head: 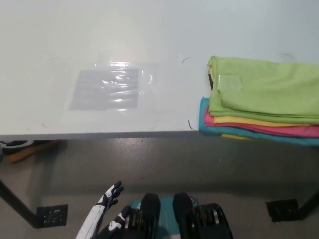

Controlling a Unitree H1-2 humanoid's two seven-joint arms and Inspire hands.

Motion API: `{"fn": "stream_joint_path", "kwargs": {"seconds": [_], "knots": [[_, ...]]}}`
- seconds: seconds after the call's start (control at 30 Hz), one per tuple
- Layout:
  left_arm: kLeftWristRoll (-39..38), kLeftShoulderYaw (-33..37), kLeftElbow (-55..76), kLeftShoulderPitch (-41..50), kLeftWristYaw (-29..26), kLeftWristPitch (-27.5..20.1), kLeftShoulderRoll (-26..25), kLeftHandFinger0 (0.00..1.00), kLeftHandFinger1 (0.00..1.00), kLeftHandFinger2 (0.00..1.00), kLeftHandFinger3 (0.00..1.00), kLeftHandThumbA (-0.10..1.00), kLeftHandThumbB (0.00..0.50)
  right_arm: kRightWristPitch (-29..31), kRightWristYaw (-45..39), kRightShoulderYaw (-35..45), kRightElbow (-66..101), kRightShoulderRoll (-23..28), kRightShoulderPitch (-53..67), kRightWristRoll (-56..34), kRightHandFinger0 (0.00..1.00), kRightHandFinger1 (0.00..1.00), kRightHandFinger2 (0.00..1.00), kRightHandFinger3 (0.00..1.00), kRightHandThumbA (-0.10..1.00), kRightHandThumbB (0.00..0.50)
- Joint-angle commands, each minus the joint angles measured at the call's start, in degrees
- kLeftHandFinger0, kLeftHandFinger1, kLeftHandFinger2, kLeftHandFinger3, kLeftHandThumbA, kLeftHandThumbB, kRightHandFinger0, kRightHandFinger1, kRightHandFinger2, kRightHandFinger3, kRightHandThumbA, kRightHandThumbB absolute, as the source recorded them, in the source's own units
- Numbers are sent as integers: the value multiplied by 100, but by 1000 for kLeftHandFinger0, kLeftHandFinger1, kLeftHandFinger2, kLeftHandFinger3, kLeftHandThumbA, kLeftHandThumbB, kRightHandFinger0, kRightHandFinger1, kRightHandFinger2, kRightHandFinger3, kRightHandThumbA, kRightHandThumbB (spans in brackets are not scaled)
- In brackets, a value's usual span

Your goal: A stack of folded microfibre clothes with a single fold is kept infront of the robot. the robot uses its right hand to grab one end of the clothes and pulla it away from the other end to unfold

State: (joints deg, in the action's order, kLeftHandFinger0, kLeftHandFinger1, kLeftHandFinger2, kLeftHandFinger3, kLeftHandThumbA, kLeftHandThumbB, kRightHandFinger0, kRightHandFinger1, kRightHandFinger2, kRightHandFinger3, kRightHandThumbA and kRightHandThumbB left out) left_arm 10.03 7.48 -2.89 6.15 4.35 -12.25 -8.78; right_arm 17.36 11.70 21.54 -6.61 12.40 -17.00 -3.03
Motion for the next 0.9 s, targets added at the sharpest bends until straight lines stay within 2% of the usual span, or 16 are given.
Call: {"fn": "stream_joint_path", "kwargs": {"seconds": [0.0,0.1,0.17,0.23,0.33,0.4,0.43,0.47,0.5,0.53,0.57,0.63,0.67,0.7,0.87], "knots": [[-140,-152,27,41,2,-178,-136,1000,1000,1000,1000,813,107,373,159,708,2184,636,358,375,1000,1000,1000,1000,1000,282],[-154,-163,-51,3,5,-234,-132,1000,1000,1000,1000,818,102,447,128,820,2750,578,622,348,1000,1000,1000,1000,1000,273],[-183,-177,-120,-41,9,-277,-123,1000,1000,1000,1000,823,109,567,70,764,3146,363,933,400,1000,1000,1000,1000,1000,309],[-218,-194,-101,-76,23,-190,-104,1000,1000,1000,1000,832,123,472,-14,607,3446,159,1195,484,1000,1000,1000,1000,1000,313],[-234,-226,-110,-148,-2,-160,-68,1000,1000,1000,1000,875,157,957,-507,-94,3374,-13,1854,356,1000,1000,1000,1000,1000,258],[-266,-254,-177,-213,-16,-178,-36,1000,1000,1000,1000,927,205,957,-617,-461,3122,-122,2206,452,1000,1000,1000,1000,1000,297],[-294,-279,-216,-282,-16,-203,-24,1000,1000,1000,1000,936,217,957,-645,-768,2795,-148,2378,530,1000,1000,1000,1000,1000,294],[-333,-307,-207,-325,-13,-176,-8,1000,1000,1000,1000,942,231,957,-746,-970,2618,-222,2479,438,1000,1000,1000,1000,1000,335],[-340,-308,-216,-362,-3,-161,5,1000,1000,1000,1000,1000,247,957,-751,-1035,2581,-235,2536,396,1000,1000,1000,1000,1000,333],[-396,-339,-190,-425,9,-158,15,1000,1000,1000,1000,951,243,957,-864,-1289,2362,-298,2625,267,1000,1000,1000,1000,1000,361],[-416,-343,-187,-463,18,-148,22,1000,1000,1000,1000,946,243,957,-860,-1363,2245,-340,2658,267,1000,1000,1000,1000,1000,364],[-536,-393,-147,-525,29,-134,40,1000,1000,1000,1000,939,236,957,-961,-1664,1734,-444,2706,188,1000,1000,1000,1000,1000,315],[-581,-410,-143,-546,34,-143,49,1000,1000,1000,1000,944,244,957,-971,-1753,1562,-489,2698,191,1000,1000,1000,1000,1000,305],[-645,-438,-160,-584,34,-147,67,1000,1000,1000,1000,958,262,957,-945,-1891,1290,-576,2639,331,1000,1000,1000,1000,1000,309],[-844,-496,-260,-616,85,-263,121,1000,1000,1000,1000,922,248,772,-1116,-2250,771,-613,2578,346,1000,1000,1000,1000,1000,368]]}}
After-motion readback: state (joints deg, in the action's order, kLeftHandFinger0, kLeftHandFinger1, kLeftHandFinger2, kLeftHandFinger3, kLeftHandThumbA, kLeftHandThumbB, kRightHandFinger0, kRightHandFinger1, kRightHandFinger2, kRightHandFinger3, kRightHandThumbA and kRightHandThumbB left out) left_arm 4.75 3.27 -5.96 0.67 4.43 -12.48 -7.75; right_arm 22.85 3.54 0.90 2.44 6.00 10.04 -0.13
